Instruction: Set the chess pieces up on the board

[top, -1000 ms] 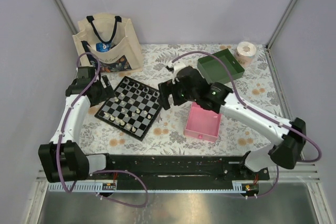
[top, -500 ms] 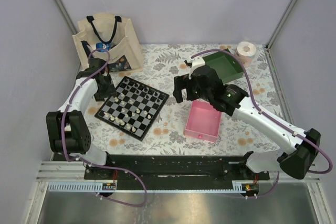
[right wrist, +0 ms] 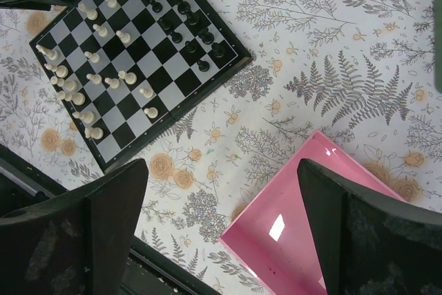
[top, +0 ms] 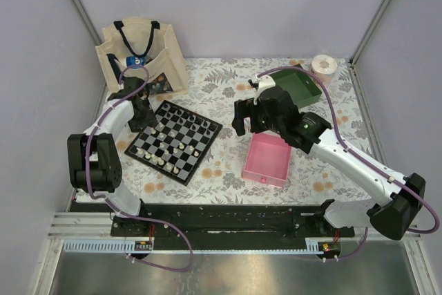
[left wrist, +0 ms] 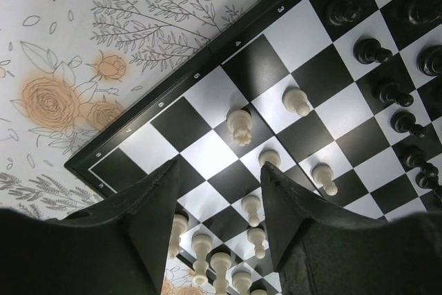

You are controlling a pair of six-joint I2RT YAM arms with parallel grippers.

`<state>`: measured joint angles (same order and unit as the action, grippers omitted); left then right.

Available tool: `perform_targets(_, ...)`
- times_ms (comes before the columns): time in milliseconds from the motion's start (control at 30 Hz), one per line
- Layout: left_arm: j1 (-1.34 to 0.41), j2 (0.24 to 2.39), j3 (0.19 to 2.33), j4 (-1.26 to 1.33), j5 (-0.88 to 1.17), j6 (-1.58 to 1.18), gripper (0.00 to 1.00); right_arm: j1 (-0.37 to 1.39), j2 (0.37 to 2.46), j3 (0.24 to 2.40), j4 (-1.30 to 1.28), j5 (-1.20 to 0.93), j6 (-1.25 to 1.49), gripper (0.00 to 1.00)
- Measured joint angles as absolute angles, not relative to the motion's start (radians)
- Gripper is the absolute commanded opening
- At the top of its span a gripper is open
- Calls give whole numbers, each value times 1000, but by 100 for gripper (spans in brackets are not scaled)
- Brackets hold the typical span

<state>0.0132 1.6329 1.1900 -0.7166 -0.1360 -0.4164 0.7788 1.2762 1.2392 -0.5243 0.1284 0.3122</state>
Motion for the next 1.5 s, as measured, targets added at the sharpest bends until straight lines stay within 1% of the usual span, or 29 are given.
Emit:
perform_targets(200,8,1679,1191,-698,-138,-419,52,774,1276,1239,-525,114,315,100)
perform_targets(300,8,1687,1191,-694,-143,-419,47,771,1276,1239,-525,112,315,99)
perform_targets(1067,-9,1726,1193,-644,-158,-418,47,749,1276,1239,-529,112,316,100)
perform_targets(1200,-15,1726,1201,-640,-158,-418,45,747,1276,1239,-529,112,315,100)
perform_targets(1300,-15,1727,1203,-635,-158,-418,40,744,1276,1239,-529,112,315,100)
perform_targets(1500,-15,1737,1204,-634,-160,-418,39,743,1276,1239,-529,112,315,99)
